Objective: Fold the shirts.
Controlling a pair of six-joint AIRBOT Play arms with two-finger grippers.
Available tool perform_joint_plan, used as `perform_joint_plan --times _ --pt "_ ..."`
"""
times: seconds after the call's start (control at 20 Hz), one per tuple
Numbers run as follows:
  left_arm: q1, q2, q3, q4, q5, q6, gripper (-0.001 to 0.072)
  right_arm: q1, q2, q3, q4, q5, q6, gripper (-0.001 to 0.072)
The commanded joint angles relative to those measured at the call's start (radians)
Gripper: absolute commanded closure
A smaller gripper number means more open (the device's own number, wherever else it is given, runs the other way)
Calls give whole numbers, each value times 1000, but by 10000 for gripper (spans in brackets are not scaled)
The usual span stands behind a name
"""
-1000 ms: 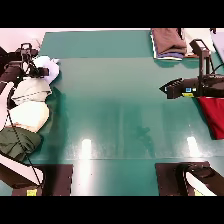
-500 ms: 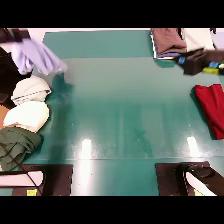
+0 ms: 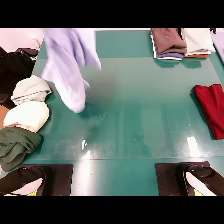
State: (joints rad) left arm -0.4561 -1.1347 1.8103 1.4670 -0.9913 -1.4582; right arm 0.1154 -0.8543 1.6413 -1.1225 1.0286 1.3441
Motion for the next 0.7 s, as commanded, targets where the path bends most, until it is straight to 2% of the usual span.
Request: perform_joint_plan --times 0.0,0.05,0.1,0.15,0.25,0.4,0.55,0.65 --pt "-240 -69 -36 -100 -40 68 644 -32 5 35 -2 10 3 693" --pt "-284 -108 -43 -121 -41 79 307 -40 8 35 -2 26 3 692" --pt "-304 -143 -43 -122 -48 79 96 -47 9 35 -2 50 3 693" --pt "-302 -166 -43 -114 -57 76 100 -54 9 35 -2 73 3 692" --pt "-240 -180 -43 -56 -103 17 100 -58 8 35 -2 115 3 693" --pt "-47 -177 -65 -38 -233 -79 101 -58 7 35 -3 134 3 693" --pt "136 -175 -200 -64 -315 -106 100 -58 6 35 -3 134 2 693" --pt "218 -157 -349 -98 -298 -106 100 -59 6 35 -3 134 2 693"
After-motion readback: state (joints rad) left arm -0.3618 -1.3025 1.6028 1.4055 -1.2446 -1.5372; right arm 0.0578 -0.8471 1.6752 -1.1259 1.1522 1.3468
